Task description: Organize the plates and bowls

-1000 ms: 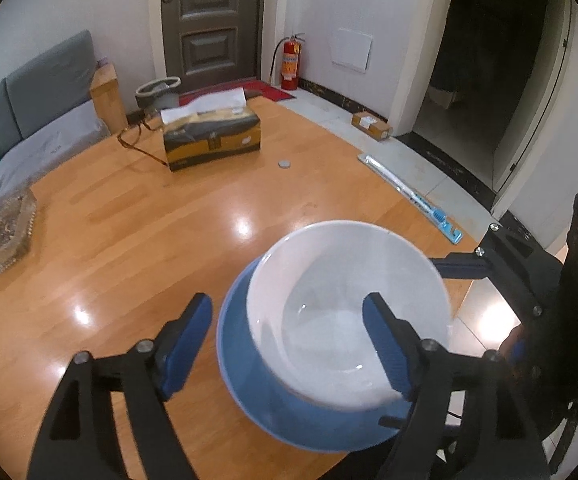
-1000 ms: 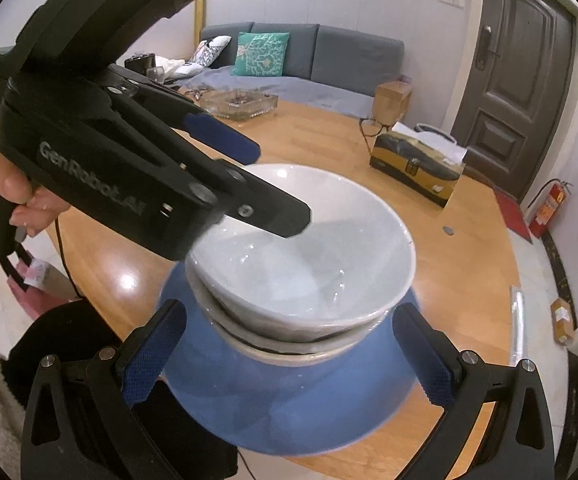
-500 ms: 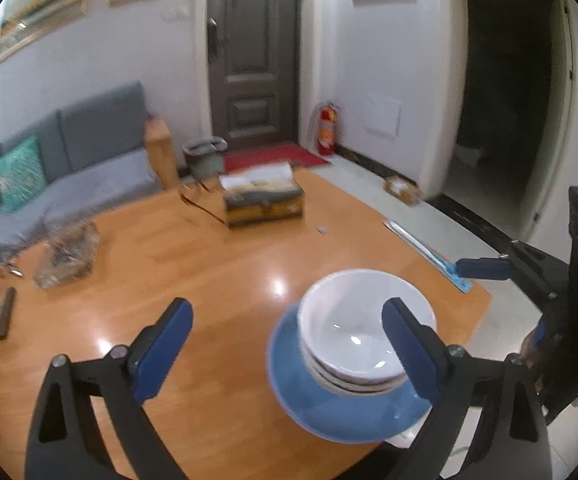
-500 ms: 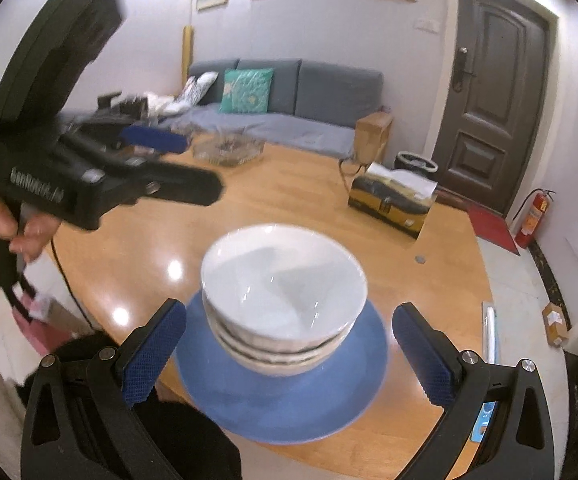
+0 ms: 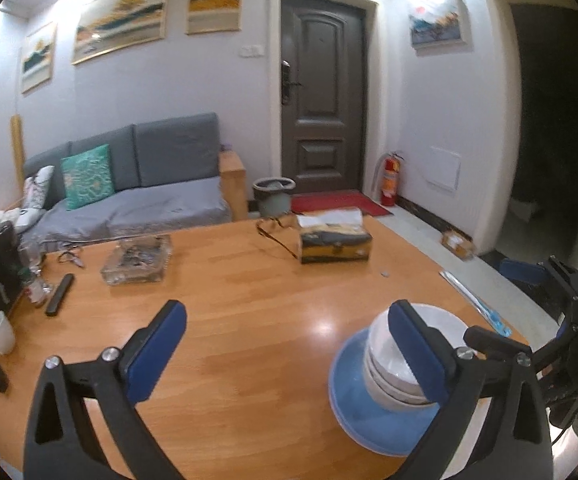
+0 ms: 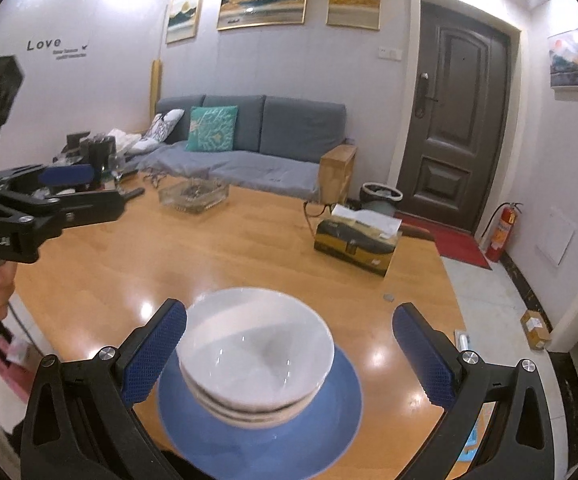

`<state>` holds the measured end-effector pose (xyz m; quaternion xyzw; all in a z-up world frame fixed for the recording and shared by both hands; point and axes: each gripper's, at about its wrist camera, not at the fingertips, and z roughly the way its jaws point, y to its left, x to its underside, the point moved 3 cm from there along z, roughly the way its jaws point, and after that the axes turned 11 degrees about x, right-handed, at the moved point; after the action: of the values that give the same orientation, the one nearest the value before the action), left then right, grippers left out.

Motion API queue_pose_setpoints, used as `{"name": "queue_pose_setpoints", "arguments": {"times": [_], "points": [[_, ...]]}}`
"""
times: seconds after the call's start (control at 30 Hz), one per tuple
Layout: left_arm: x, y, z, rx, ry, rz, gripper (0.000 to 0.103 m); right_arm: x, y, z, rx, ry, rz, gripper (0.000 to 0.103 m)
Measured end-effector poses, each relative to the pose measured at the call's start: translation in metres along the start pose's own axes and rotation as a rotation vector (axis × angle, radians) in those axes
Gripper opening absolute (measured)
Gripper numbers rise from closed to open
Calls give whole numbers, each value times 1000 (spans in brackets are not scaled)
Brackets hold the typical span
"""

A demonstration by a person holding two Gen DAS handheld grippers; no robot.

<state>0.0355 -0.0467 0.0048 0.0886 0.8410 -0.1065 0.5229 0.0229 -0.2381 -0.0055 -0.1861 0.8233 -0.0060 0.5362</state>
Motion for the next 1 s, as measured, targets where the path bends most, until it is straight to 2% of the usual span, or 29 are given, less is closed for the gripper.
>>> {"name": "queue_pose_setpoints", "arguments": {"times": [0.27, 0.53, 0.7, 1.0], "points": [[0, 20, -32, -83, -94, -54, 102, -23, 0, -4, 22, -91, 46, 102], [4, 30, -45, -168, -140, -66, 102, -35, 13, -17, 16, -173, 64, 102], [8, 36, -51, -233, -158, -51, 102, -37, 19, -18, -23, -187, 77, 102], [11, 45, -56, -241, -159, -61, 103, -34, 20, -14, -43, -175, 88, 102]]}}
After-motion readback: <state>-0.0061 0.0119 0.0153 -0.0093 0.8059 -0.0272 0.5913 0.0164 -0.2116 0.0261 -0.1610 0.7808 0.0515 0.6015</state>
